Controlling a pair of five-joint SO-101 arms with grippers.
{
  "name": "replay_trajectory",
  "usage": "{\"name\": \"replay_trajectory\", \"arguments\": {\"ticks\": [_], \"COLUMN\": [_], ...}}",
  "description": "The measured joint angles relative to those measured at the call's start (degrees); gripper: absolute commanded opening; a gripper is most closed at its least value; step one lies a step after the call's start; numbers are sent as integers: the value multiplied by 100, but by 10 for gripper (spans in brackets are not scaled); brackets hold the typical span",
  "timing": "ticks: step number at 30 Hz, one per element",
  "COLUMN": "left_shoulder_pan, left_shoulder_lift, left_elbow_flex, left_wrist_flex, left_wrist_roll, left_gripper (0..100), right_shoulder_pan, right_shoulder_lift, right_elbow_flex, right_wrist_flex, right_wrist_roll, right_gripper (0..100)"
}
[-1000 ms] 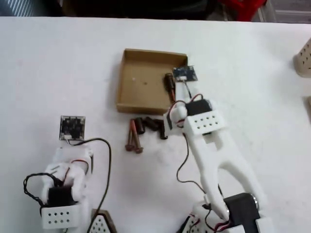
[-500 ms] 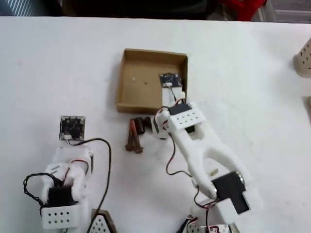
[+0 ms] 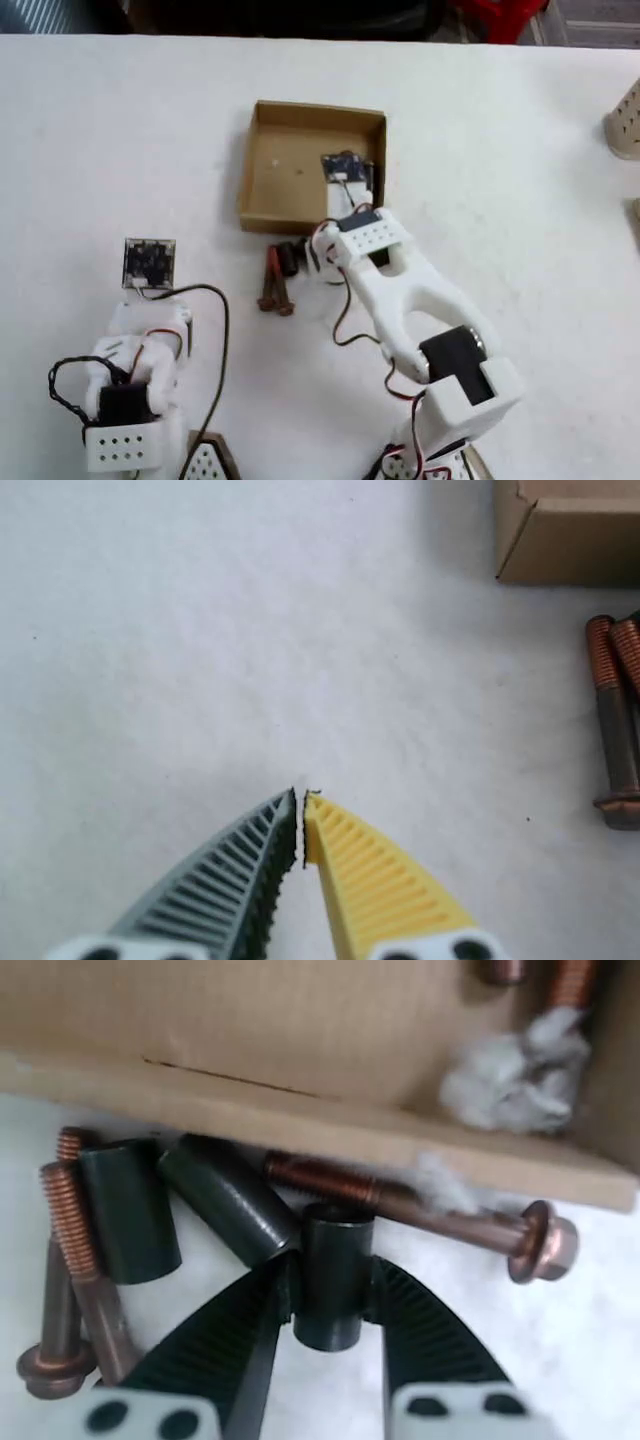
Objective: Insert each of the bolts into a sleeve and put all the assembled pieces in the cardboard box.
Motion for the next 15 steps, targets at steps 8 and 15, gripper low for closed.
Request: {"name": "replay_trajectory", "arguments": {"ticks": [8,15], "left_shoulder_pan": [0,0], "left_shoulder_lift": [0,0], "left_elbow_flex": [0,0], "left_wrist_flex": [0,0], "left_wrist_roll": [0,0], "left_gripper": [42,42], "right_shoulder_pan": [88,404], "right_shoulder_lift": [-220,-1284], "right_elbow_flex": [-18,35], "right_wrist_flex": [510,1644], "right_wrist_roll": [9,9], "right_gripper": [17,17]}}
